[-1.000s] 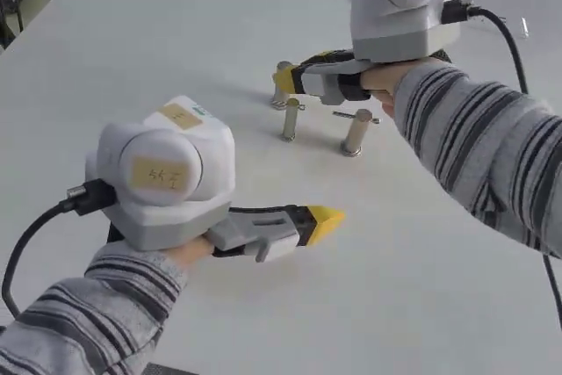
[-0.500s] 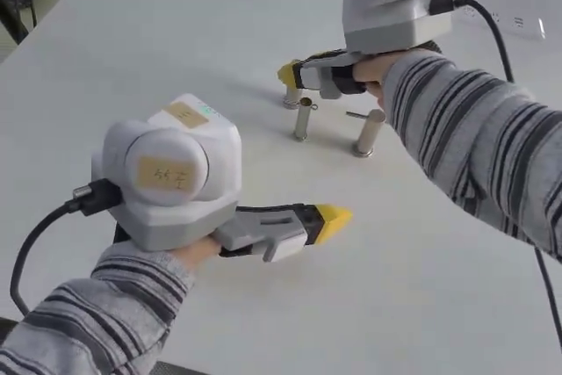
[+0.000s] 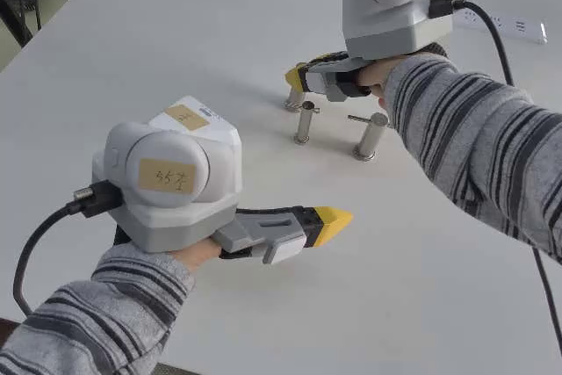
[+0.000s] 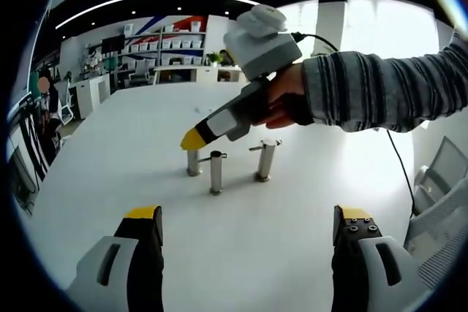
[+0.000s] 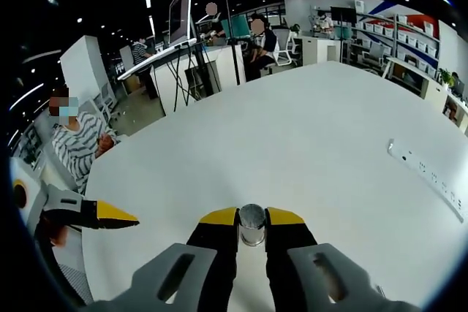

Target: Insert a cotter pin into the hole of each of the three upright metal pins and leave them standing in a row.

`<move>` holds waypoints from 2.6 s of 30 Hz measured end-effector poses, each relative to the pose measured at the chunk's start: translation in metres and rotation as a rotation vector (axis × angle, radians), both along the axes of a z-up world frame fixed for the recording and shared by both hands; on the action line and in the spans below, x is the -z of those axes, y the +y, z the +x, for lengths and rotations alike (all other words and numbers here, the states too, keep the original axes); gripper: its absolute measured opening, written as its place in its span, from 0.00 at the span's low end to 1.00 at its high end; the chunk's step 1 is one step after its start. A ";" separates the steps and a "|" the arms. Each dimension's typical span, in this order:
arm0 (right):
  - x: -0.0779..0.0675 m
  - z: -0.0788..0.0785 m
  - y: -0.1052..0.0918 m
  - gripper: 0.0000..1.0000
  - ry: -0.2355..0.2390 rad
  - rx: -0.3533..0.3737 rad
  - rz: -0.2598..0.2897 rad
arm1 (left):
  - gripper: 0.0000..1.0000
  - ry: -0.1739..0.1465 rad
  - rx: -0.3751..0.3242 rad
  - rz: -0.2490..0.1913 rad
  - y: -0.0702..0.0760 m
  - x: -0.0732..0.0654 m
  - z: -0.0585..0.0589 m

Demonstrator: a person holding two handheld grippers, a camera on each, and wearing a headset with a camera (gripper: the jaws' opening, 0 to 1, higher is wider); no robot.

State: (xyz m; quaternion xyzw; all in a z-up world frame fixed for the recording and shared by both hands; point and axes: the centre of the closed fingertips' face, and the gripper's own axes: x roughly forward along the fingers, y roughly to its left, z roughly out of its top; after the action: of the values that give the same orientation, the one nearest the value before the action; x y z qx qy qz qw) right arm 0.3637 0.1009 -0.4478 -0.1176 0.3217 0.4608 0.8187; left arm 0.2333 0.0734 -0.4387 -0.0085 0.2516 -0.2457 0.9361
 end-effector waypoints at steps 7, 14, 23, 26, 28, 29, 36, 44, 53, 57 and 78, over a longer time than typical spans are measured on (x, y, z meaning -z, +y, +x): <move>-0.007 0.004 -0.011 0.08 -0.009 0.013 -0.009 | 0.96 -0.003 0.001 0.002 0.000 -0.002 0.000; -0.010 0.010 -0.033 0.08 -0.020 0.041 -0.031 | 0.97 -0.002 0.001 0.004 0.001 -0.003 -0.003; -0.010 0.016 -0.074 0.08 -0.024 0.097 -0.080 | 0.97 -0.012 -0.006 0.006 0.001 -0.007 -0.002; -0.010 0.015 -0.089 0.08 -0.023 0.122 -0.089 | 0.97 -0.020 -0.006 0.009 0.001 -0.010 -0.002; -0.008 0.013 -0.099 0.08 -0.020 0.143 -0.093 | 0.97 -0.023 -0.005 0.008 0.001 -0.011 -0.003; -0.007 0.013 -0.104 0.08 -0.017 0.155 -0.095 | 0.97 -0.022 -0.005 0.007 0.000 -0.011 -0.003; -0.004 0.010 -0.139 0.08 -0.027 0.205 -0.137 | 0.96 -0.019 0.000 0.011 0.000 -0.011 -0.006; 0.000 -0.002 -0.166 0.08 -0.024 0.224 -0.164 | 0.96 -0.016 -0.008 0.011 0.001 -0.012 -0.008; -0.003 -0.025 -0.180 0.08 -0.013 0.239 -0.164 | 0.96 -0.015 -0.008 0.014 0.002 -0.012 -0.012; -0.003 -0.035 -0.182 0.08 -0.014 0.235 -0.166 | 0.96 -0.016 -0.011 0.016 0.002 -0.013 -0.013; -0.005 -0.081 -0.152 0.08 -0.005 0.126 -0.135 | 0.96 -0.024 -0.012 0.024 0.001 -0.018 -0.020</move>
State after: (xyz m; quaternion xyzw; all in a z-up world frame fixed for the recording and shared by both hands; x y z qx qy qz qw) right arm 0.2830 -0.0510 -0.4425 -0.1529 0.3568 0.3854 0.8372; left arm 0.2130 0.0749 -0.4211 0.0039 0.2433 -0.2371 0.9405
